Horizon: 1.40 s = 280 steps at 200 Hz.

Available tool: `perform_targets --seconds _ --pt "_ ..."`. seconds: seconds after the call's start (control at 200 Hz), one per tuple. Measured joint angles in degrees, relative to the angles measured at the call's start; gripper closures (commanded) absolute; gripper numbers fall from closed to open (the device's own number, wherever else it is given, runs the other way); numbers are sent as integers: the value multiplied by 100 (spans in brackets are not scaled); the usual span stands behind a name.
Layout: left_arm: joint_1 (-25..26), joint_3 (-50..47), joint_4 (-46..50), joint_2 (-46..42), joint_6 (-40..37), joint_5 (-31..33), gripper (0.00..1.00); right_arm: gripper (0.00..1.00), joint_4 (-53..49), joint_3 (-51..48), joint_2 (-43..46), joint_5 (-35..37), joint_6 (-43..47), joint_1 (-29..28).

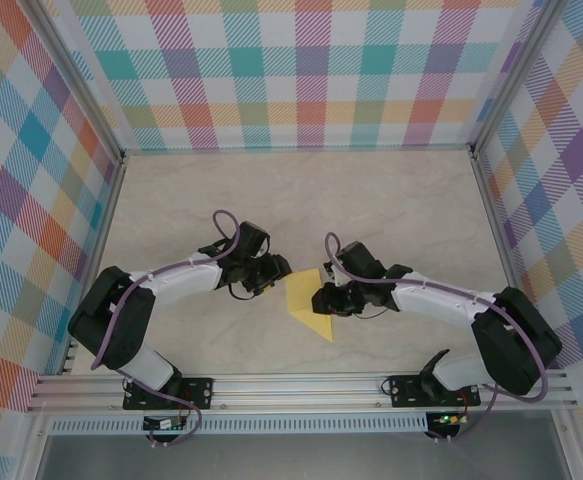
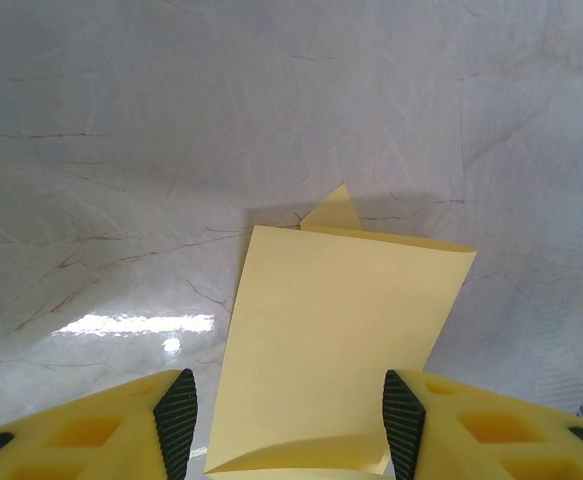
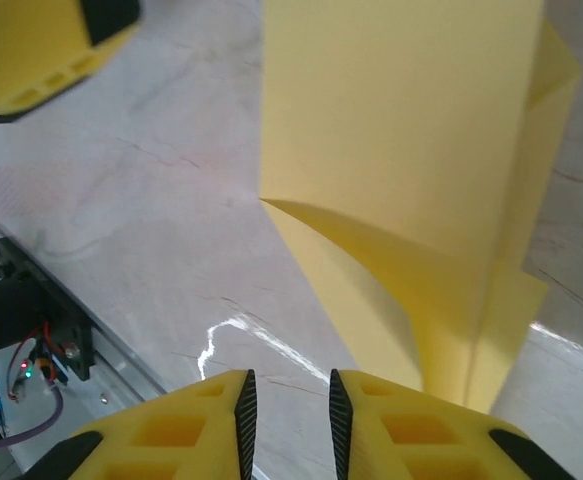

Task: Fold a paper plane with a square sheet of paper (pick it up from the middle)
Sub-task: Rotate the paper at the center of the table, then fold the wing for the fifth time at the center of the table.

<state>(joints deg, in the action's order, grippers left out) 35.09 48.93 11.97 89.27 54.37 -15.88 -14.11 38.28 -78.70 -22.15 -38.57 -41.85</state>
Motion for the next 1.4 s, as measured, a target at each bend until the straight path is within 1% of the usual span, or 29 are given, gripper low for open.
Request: perform_targets --seconds 0.295,0.645,0.775,0.975,1.2,1.4 --pt "63 0 -11 70 -7 -37 45 74 367 -66 -330 -4 -144 142" --pt "175 57 -11 251 -66 -122 45 76 883 -525 -713 -140 -278 472" --pt "197 85 -11 251 -68 -122 45 77 1209 -699 -750 -361 -323 605" --pt "214 98 -11 332 -66 -127 45 78 1884 -962 -901 -920 -511 828" --pt "267 319 -33 551 -205 -68 45 78 2011 -1012 -940 -1099 -557 927" --pt "247 610 -20 824 -595 92 45 78 2011 -1012 -962 -1161 -555 962"
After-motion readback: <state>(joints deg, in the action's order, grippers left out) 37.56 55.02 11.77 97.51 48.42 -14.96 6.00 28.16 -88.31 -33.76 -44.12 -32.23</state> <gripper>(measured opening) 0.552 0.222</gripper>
